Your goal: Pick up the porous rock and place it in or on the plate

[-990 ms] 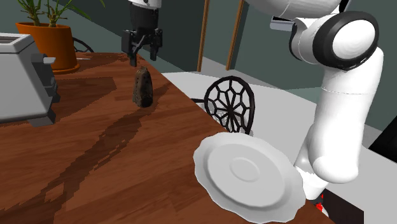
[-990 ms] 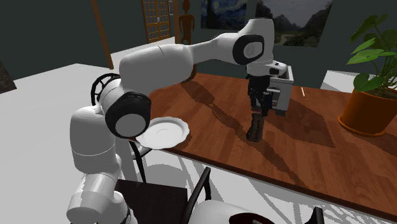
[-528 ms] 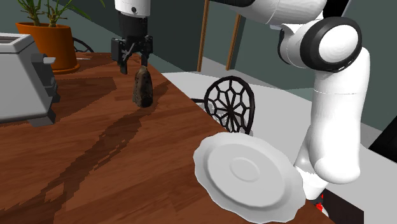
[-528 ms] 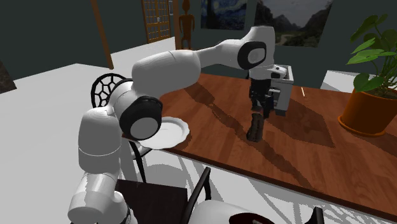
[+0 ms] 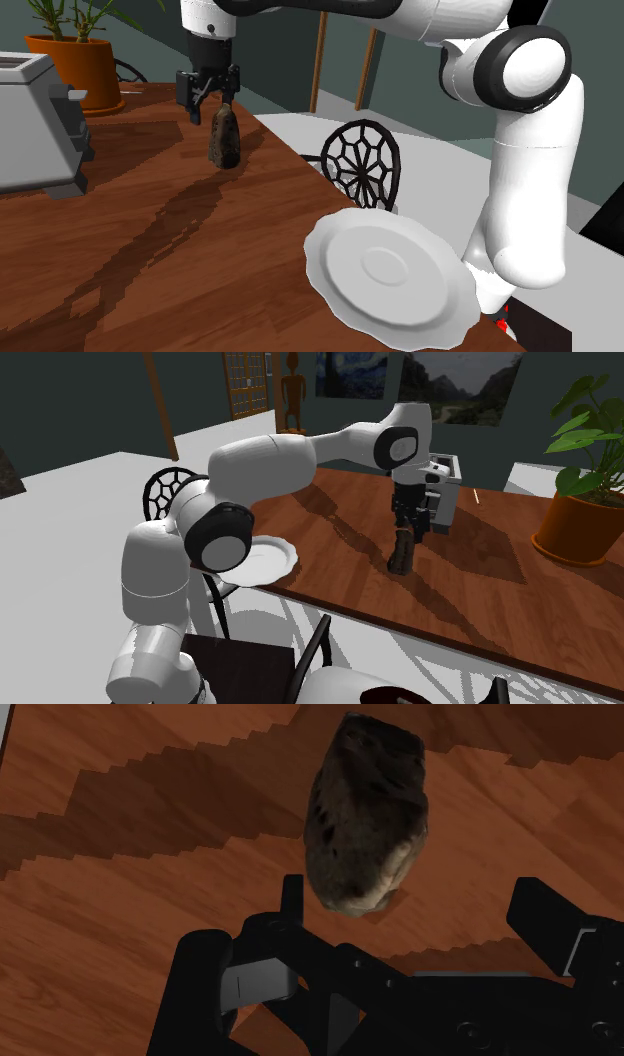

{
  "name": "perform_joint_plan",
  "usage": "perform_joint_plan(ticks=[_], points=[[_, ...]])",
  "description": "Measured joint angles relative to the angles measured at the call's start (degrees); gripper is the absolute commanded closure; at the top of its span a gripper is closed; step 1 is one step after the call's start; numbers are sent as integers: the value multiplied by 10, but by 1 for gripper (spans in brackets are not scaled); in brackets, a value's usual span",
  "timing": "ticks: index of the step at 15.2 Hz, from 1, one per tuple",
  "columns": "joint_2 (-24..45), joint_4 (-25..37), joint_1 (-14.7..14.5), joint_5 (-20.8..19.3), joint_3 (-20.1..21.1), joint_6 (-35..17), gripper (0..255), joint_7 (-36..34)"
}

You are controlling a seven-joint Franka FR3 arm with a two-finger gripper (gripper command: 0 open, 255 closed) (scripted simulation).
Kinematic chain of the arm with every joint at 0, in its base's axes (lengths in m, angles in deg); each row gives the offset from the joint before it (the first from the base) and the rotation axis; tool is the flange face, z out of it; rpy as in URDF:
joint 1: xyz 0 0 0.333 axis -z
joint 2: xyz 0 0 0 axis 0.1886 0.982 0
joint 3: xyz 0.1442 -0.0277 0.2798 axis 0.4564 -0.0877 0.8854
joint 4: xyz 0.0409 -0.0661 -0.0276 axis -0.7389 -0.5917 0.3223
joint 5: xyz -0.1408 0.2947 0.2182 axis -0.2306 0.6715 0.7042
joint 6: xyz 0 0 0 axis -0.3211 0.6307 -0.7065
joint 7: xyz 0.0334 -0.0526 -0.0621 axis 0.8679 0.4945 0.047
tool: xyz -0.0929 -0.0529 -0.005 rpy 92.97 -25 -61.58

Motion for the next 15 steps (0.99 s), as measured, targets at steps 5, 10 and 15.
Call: perform_joint_plan(ticks=[5, 10, 15], points=[[-1, 0, 0, 0, 0, 0, 255, 0], [-2, -1, 0, 0, 0, -2, 255, 0], [9, 29, -5, -4, 0, 20, 255, 0]])
